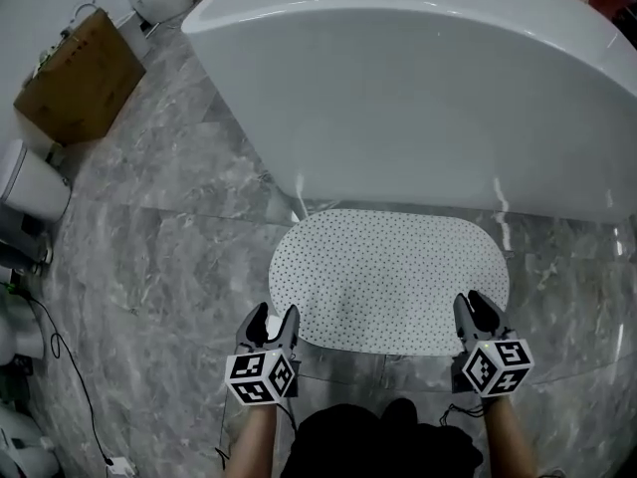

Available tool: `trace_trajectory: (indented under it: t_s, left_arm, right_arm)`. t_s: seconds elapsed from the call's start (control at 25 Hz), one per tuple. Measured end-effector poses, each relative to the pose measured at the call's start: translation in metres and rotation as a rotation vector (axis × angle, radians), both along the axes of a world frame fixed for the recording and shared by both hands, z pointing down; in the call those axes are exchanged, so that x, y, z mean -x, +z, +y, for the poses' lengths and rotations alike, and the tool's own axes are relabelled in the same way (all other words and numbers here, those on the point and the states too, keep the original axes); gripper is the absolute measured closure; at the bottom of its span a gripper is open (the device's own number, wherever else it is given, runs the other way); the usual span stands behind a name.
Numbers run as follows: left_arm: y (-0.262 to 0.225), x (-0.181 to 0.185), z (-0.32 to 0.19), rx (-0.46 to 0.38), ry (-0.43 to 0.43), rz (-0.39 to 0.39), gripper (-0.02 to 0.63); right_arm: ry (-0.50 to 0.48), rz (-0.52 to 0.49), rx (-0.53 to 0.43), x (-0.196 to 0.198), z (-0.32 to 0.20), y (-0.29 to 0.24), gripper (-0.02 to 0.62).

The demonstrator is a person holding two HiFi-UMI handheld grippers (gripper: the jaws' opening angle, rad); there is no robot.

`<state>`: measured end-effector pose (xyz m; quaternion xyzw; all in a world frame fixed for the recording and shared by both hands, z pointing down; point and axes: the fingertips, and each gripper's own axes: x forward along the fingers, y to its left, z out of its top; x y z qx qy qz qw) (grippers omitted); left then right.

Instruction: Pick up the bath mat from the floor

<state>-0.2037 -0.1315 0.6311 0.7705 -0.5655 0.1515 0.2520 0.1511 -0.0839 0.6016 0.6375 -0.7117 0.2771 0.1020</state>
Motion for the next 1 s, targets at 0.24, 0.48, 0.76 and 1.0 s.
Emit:
trace_trajectory:
  t_s: [0.24, 0.48, 0.76, 1.0]
  left_arm:
    - [0.041, 0.015, -0.004, -0.003, -0.023, -0.026, 0.356]
    - [0.081, 0.034, -0.013, 0.042, -0.036, -0.062, 0.347]
    - [0.129, 0.050, -0.040, 0.104, -0.027, -0.139, 0.324]
    - [0.154, 0.059, -0.059, 0.181, -0.051, -0.128, 0.304]
  right_arm:
    - [-0.021, 0.004, -0.014, 0.013, -0.007, 0.029, 0.483]
    - [-0.057, -0.008, 0.003, 0.034, -0.016, 0.054, 0.483]
    - [-0.070, -0.032, 0.020, 0.054, -0.024, 0.083, 0.483]
    - [-0.100, -0.024, 0.047, 0.070, -0.033, 0.102, 0.483]
